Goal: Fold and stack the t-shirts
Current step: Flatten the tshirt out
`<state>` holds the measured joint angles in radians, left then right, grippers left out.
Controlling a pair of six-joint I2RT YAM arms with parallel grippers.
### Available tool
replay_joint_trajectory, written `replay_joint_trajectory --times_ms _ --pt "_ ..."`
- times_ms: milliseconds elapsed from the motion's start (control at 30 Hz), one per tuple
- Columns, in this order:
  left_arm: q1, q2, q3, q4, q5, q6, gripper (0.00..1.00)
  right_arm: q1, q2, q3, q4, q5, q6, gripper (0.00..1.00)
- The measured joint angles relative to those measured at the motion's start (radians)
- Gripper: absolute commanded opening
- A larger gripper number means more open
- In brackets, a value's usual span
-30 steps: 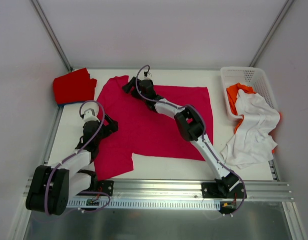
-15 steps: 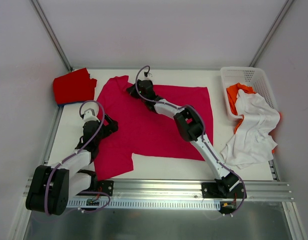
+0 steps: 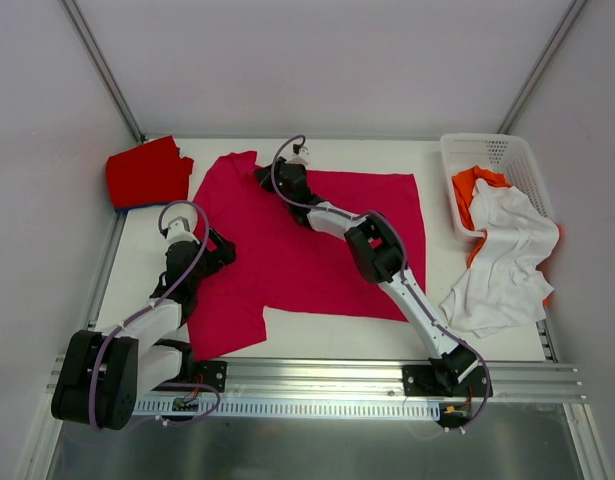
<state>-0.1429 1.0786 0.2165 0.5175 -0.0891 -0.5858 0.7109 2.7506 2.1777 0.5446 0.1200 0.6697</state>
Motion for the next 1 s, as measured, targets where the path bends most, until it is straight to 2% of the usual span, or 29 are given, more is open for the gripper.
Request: replay_joint_trajectory --times_ms 167,367,800,867,933,967,1000 --pt "0.0 0.0 0.0 0.0 0.0 0.0 0.99 0.0 0.061 0.031 0.071 0.102 0.011 0.0" --pt "0.0 0.002 0.0 0.0 0.0 0.0 0.99 -0.008 0.146 0.138 0.081 0.22 0.021 0.01" --pt "0.0 0.002 0.0 0.002 0.001 0.0 0.99 -0.068 0.198 0.231 0.226 0.451 -0.02 0.0" --pt "0.0 0.002 0.0 0.002 0.001 0.0 0.99 -0.076 0.205 0.235 0.249 0.468 -0.031 0.05" --pt "0.0 0.002 0.0 0.002 0.001 0.0 0.99 -0.082 0.209 0.236 0.262 0.48 -0.039 0.2" --pt "0.0 0.002 0.0 0.002 0.001 0.0 0.99 -0.087 0.213 0.241 0.263 0.483 -0.038 0.69" --pt "0.0 0.001 0.0 0.002 0.001 0.0 0.99 -0.091 0.219 0.253 0.264 0.483 -0.029 0.99"
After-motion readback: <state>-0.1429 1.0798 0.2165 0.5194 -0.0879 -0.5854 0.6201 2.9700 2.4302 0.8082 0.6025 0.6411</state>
